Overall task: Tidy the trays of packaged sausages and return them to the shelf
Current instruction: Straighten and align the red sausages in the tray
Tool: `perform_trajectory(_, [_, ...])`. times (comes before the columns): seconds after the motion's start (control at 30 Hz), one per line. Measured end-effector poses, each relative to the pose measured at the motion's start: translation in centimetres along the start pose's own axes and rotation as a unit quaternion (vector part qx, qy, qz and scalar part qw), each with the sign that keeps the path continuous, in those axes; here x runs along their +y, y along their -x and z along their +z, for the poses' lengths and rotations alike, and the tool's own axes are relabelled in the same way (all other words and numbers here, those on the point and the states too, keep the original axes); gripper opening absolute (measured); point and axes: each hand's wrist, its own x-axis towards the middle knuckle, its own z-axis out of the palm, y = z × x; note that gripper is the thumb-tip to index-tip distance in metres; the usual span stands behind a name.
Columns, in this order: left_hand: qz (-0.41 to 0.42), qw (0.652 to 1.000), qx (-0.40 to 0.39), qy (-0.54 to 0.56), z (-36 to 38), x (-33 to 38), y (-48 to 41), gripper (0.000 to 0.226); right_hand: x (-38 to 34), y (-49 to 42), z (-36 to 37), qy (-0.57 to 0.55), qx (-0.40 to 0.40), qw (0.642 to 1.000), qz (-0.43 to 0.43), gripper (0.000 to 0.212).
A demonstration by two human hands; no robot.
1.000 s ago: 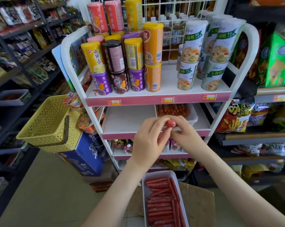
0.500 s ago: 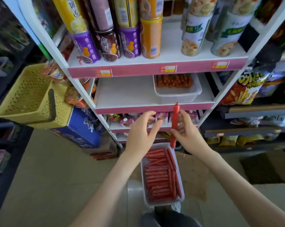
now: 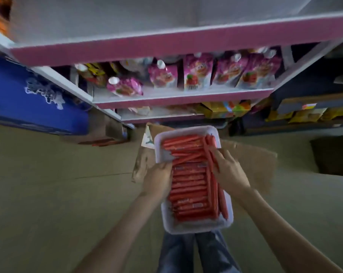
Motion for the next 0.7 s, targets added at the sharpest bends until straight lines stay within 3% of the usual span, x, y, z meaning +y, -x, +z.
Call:
perform_trajectory(0.13, [-0.009,1.0,-0.006,-0.001,4.4,-0.3,-4.0,0.038,1.2,-3.7,4.1,0.19,0.016,0.982,0.007,0.065])
perform_trajectory(0.33, [-0.022,0.994,-0.035,-0.105,8.0,-0.9,-7.7,0.032,3.6,-4.7,8.4,0.365,0.049,0.929,-0.014,0.064])
perform_trajectory(0.47, [-0.025,0.994,0.009,-0.111,7.7,-1.3,-8.2,0.032,3.0,-5.1,8.1,0.412,0.007,0.911,-0.018,0.063])
perform_trajectory(0.57, [-0.02,0.998,0.048,-0.037,6.3,-1.3,-6.3,0.029,3.5,-5.1,7.5,0.348,0.02,0.936,-0.044,0.066])
perform_trajectory(0.7, [0.012,0.991,0.132,0.012,3.1,0.2,-2.5,0.025,2.6,-4.1,5.0,0.108,-0.009,0.992,-0.064,0.063])
